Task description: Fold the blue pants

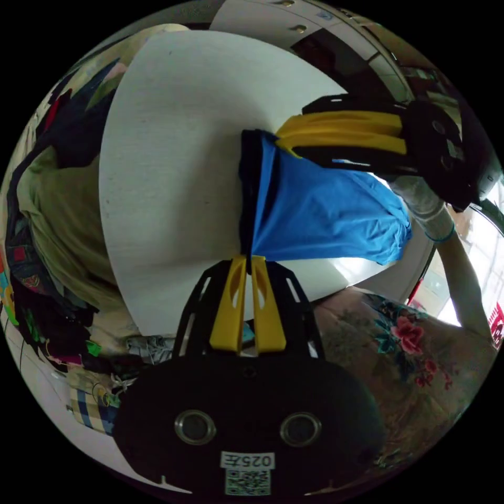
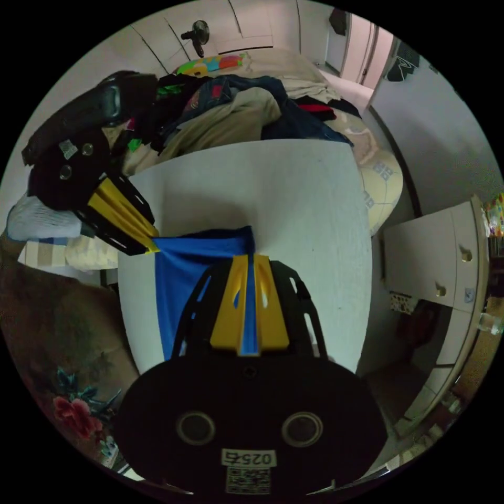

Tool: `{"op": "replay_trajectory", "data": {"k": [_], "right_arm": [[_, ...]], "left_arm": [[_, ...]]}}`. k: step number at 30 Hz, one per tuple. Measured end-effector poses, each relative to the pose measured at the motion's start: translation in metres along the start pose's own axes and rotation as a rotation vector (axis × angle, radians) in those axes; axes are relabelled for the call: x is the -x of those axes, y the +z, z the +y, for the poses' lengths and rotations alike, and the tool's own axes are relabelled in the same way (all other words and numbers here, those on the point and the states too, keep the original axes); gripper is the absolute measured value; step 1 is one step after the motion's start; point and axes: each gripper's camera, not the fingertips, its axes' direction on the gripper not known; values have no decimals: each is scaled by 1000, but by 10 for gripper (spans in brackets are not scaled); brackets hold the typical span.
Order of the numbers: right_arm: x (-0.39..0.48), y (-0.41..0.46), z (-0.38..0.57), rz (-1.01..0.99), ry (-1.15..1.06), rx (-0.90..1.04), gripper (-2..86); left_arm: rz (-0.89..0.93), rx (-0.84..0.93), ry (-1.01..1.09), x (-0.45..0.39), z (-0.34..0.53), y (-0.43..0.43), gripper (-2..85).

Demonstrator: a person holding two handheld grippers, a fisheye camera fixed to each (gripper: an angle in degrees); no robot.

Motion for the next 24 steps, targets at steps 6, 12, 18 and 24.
{"op": "replay_trajectory", "data": {"k": [6,12,18,24], "right_arm": [[-29,9,56,-122,206,-81,64],[-32,-65,237,-41,576,-403,70],[137,-226,463,538,912,-872,67],[282,-235,612,1201,1197,-1111,15]], "left_arm": [[7,-29,-125,38,47,1,16],[-32,-214,69,-6,112,-27,38],[-127,-749,553,-197,178,-89,-5],[82,-1143,1061,-350,206,-80,10]]}}
